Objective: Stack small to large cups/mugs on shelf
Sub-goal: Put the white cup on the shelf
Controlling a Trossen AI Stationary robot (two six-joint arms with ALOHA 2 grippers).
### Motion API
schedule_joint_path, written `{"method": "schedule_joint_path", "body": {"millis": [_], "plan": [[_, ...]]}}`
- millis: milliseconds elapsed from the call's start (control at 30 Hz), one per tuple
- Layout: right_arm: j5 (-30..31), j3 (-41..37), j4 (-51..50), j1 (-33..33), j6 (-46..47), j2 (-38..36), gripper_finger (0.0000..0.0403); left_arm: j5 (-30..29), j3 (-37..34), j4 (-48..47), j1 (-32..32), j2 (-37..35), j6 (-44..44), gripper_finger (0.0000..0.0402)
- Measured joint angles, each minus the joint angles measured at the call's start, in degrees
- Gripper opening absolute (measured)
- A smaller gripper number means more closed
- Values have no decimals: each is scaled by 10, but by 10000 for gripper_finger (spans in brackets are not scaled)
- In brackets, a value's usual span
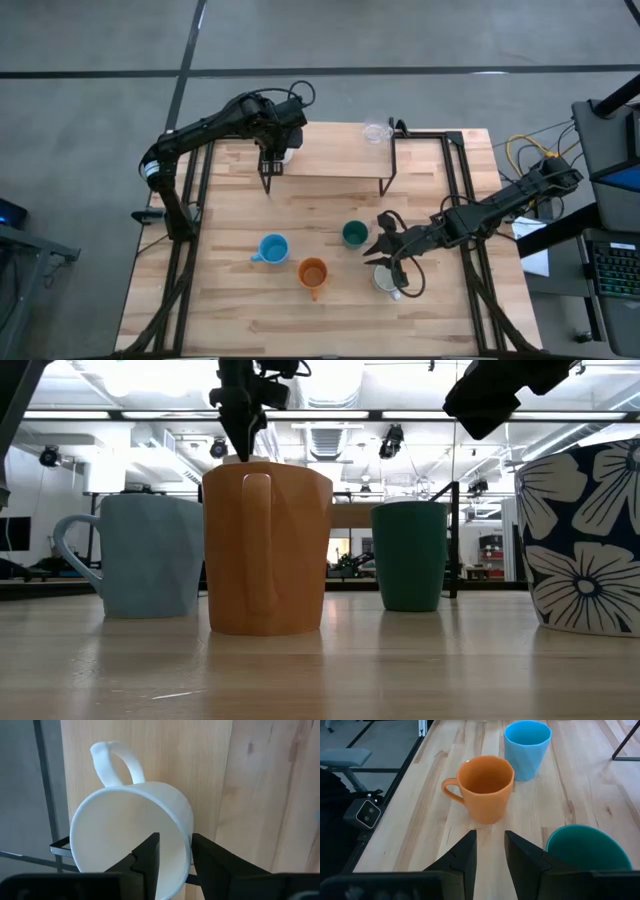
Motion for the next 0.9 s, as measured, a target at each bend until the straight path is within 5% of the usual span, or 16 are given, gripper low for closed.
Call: {"method": "schedule_joint_path", "body": {"millis": [900], "plan": [[0,0,0,0,0,0,93,0,-8,58,37,0,42,99]]}}
